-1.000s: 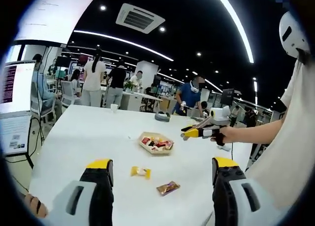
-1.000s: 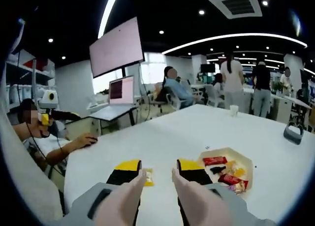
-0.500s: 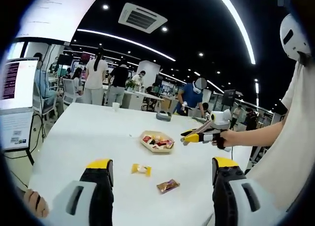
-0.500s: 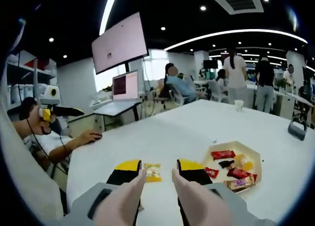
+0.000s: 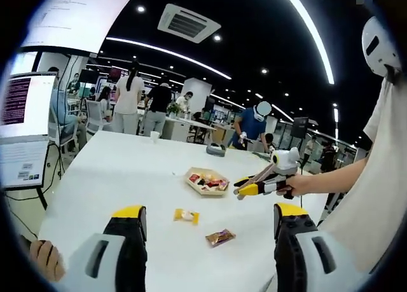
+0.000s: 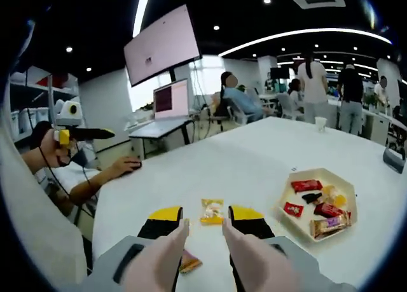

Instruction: Place the target food into the container with the food tongs after gripping and lifting it, then release it inside without dropping or visibly crushing the food.

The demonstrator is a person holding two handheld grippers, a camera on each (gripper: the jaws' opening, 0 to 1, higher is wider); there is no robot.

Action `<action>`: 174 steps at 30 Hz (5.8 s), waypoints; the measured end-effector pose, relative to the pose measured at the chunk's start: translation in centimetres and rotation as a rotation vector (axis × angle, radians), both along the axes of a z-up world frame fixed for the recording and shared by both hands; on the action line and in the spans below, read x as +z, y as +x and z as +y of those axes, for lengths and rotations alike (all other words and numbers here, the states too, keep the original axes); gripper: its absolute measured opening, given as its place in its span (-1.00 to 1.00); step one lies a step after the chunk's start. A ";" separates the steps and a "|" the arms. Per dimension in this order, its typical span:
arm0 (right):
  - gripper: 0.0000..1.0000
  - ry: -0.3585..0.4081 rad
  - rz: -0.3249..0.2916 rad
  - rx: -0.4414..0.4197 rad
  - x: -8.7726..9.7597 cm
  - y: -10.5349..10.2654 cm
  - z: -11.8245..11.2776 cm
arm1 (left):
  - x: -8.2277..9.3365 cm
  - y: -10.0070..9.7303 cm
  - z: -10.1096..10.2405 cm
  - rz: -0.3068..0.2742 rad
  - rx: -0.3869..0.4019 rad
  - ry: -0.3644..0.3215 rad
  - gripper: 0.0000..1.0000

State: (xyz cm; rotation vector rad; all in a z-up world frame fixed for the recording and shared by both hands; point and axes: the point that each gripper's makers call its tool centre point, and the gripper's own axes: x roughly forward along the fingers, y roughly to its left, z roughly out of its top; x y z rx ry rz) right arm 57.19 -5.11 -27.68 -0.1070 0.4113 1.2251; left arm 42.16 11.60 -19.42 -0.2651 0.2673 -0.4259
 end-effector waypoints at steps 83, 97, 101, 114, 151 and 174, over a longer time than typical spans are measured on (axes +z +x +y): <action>-0.44 -0.231 0.035 0.269 -10.9 -5.3 4.4 | -1.9 0.8 1.6 0.043 0.069 -0.021 0.55; -0.48 -0.218 0.019 0.224 -11.4 -5.1 4.4 | -2.2 0.9 1.4 0.044 0.054 -0.031 0.52; -0.52 -0.235 0.031 0.200 -11.5 -4.8 4.4 | -2.2 0.9 1.3 0.044 0.049 -0.031 0.52; -0.57 -0.322 0.085 0.104 -11.5 -4.4 4.3 | -1.8 0.4 2.6 0.034 0.078 -0.036 0.52; -0.56 -0.334 0.070 0.105 -11.8 -4.2 4.1 | -3.4 0.3 2.9 0.040 0.076 -0.067 0.51; -0.56 -0.265 0.167 -0.022 -9.5 -2.0 4.2 | -3.2 0.3 3.4 0.035 0.095 -0.066 0.48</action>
